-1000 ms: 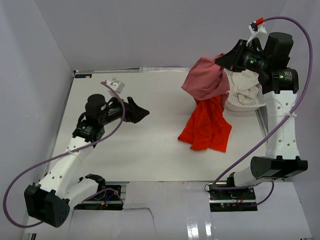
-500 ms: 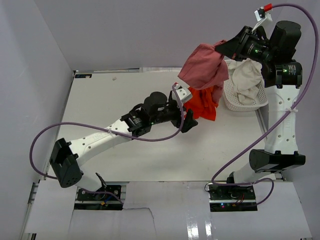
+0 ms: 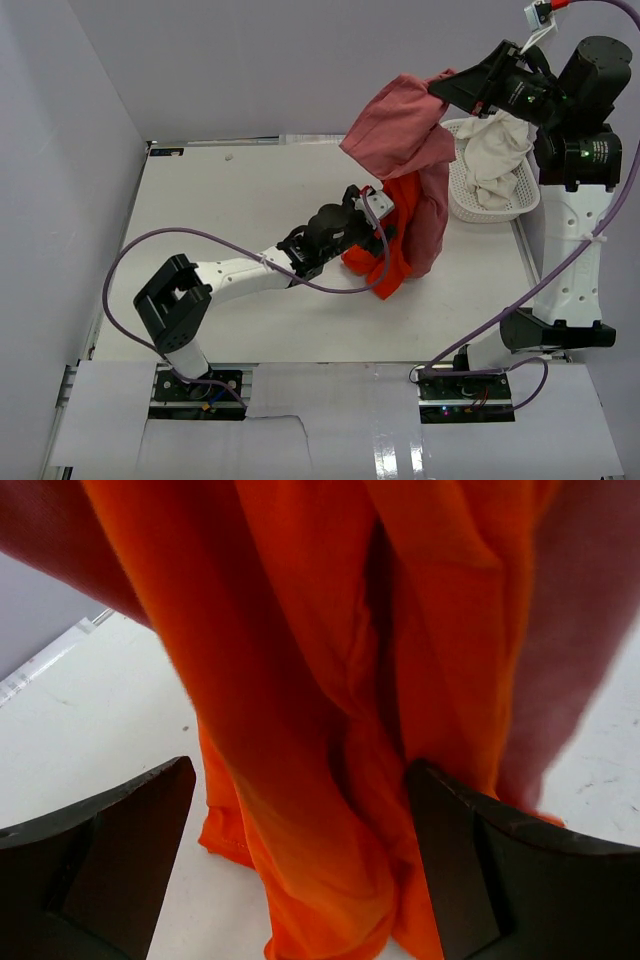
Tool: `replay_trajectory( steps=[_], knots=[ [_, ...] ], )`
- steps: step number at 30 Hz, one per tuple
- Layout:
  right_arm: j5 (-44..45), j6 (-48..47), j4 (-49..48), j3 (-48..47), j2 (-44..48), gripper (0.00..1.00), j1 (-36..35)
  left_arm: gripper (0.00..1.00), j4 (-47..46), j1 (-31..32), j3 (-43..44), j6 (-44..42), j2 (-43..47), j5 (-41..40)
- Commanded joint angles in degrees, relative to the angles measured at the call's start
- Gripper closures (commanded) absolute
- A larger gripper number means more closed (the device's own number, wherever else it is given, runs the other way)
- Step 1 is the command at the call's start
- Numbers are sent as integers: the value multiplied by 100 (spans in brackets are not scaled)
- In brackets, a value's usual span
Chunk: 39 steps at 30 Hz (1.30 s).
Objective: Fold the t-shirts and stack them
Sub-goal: Move the tshirt to the center of the board
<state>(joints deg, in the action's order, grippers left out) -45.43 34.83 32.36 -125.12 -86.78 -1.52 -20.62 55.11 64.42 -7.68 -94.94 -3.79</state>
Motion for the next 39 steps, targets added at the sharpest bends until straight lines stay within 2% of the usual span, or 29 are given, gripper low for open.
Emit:
replay_trajectory(
  steps=[1,3,4,6,7,12,14,19,22,26,30,32,33,34,35,39],
  knots=[
    [-344,349,-837,-303,364,92,-6,2,-724,8,140,-207,-174,-35],
    [-396,393,-863,-241,434,92,-6,9,-750,8,368,-164,-402,45],
    [-423,402,-872,-206,452,92,-6,16,-742,8,456,-163,-481,89],
    [-432,402,-872,-127,478,92,-6,83,-698,8,641,-146,-561,63],
    [-432,367,-863,-127,478,92,-6,100,-663,8,685,-50,-587,-129],
    [-265,218,-854,84,399,92,82,100,-522,8,344,319,-132,-859],
    [-98,68,-863,286,286,92,265,100,-120,17,273,530,229,-1412],
    [7,-143,-863,392,-128,92,652,100,1986,17,955,1049,817,-2327],
    [8,-152,-863,155,-462,92,942,100,3261,17,1501,1497,1020,-3249],
    [60,-64,-863,-249,-927,92,1381,100,3872,8,1591,1463,1660,-3829],
    [342,250,-1089,-627,-1340,91,2022,100,4671,-237,1819,1987,1917,-4585],
    [-8,838,-1616,-645,-1699,92,2295,100,5356,-630,2081,2279,1926,-4534],
    [-166,1494,-1915,-697,-1867,92,2497,100,5567,-781,2161,2428,1891,-4429],
    [-351,1735,-2448,-768,-2025,92,2559,100,5874,-948,2214,2630,1882,-4141],
    [-344,1894,-2584,-1047,-2323,92,2595,100,5955,-1202,2232,2675,1882,-4017],
    [-134,2168,-3165,-1340,-2703,92,2657,100,6000,-1432,2101,2702,1874,-3972]
  ],
)
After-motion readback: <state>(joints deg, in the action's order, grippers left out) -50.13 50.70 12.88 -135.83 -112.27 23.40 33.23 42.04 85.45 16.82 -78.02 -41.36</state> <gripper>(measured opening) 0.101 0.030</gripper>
